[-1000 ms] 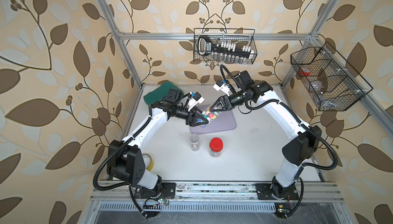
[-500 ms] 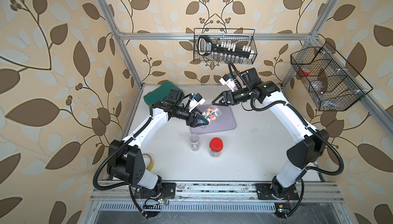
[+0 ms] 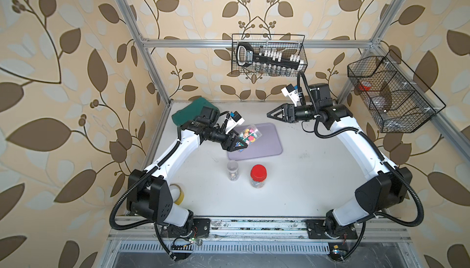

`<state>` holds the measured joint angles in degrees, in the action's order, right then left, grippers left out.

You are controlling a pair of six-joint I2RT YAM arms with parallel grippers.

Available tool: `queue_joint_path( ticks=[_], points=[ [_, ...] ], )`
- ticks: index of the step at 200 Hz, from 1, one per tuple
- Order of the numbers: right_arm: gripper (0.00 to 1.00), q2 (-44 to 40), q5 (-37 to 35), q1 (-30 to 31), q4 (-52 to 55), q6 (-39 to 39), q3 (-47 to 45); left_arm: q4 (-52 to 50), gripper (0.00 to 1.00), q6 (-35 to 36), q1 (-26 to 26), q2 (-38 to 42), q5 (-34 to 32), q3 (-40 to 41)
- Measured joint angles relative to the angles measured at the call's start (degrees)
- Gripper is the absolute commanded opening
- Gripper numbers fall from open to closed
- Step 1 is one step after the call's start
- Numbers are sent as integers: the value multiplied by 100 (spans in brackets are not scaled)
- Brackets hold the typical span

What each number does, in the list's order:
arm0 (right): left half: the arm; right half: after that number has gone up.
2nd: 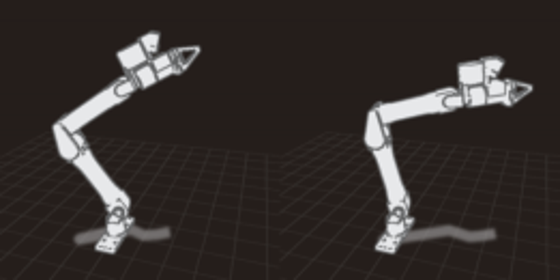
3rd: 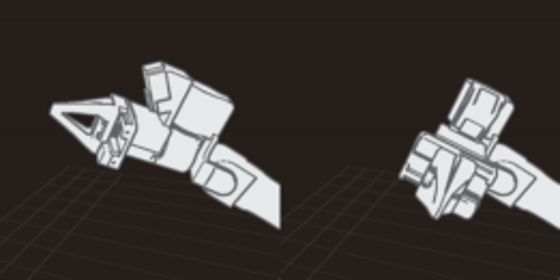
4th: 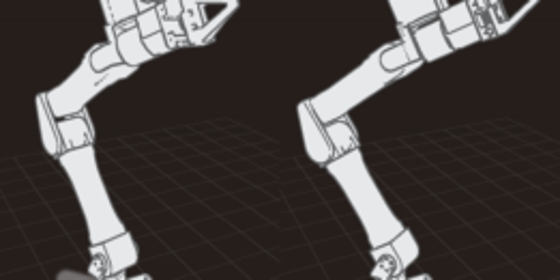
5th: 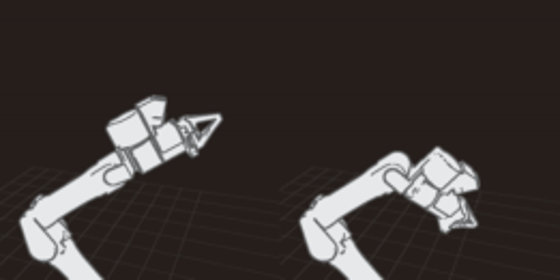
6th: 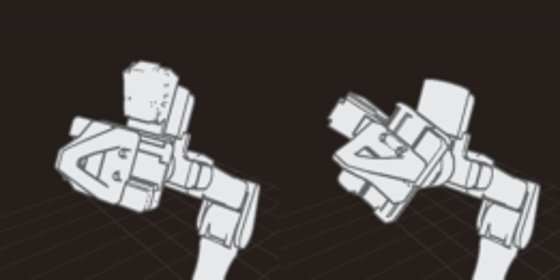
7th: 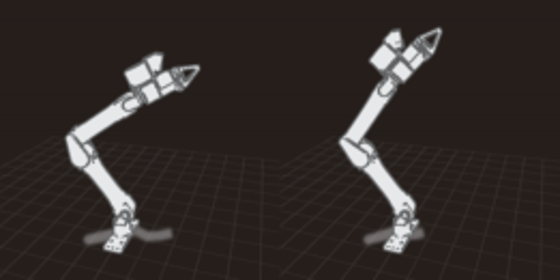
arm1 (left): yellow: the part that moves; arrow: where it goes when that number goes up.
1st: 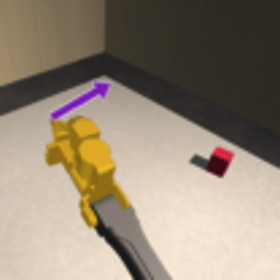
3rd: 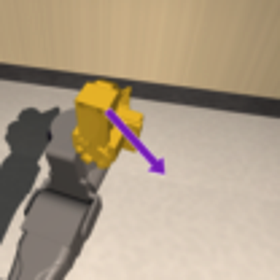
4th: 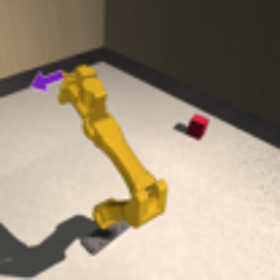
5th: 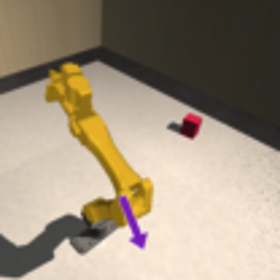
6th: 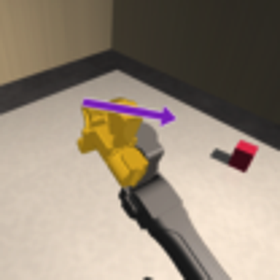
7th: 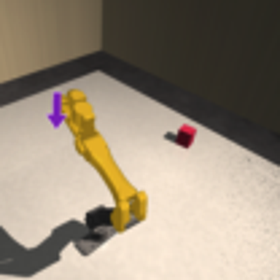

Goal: Pour the candies out of the jar
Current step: Unscrew the lid from the jar.

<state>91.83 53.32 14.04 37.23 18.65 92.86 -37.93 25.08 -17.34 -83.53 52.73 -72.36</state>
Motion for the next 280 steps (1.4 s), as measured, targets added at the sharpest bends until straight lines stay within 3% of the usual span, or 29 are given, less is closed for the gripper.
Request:
queue_joint_path(
  ticks=[59,121,280],
  points=[
    [96,522,-42,-2,1246,-702,435,-4,63,9,-33,249,-595,0],
    [96,879,85,450,1565,-850,868,-162,64,90,-72,328,-1121,-11],
    [87,1351,678,804,1530,-798,1054,-184,65,125,-149,586,-1075,-11]
  ],
)
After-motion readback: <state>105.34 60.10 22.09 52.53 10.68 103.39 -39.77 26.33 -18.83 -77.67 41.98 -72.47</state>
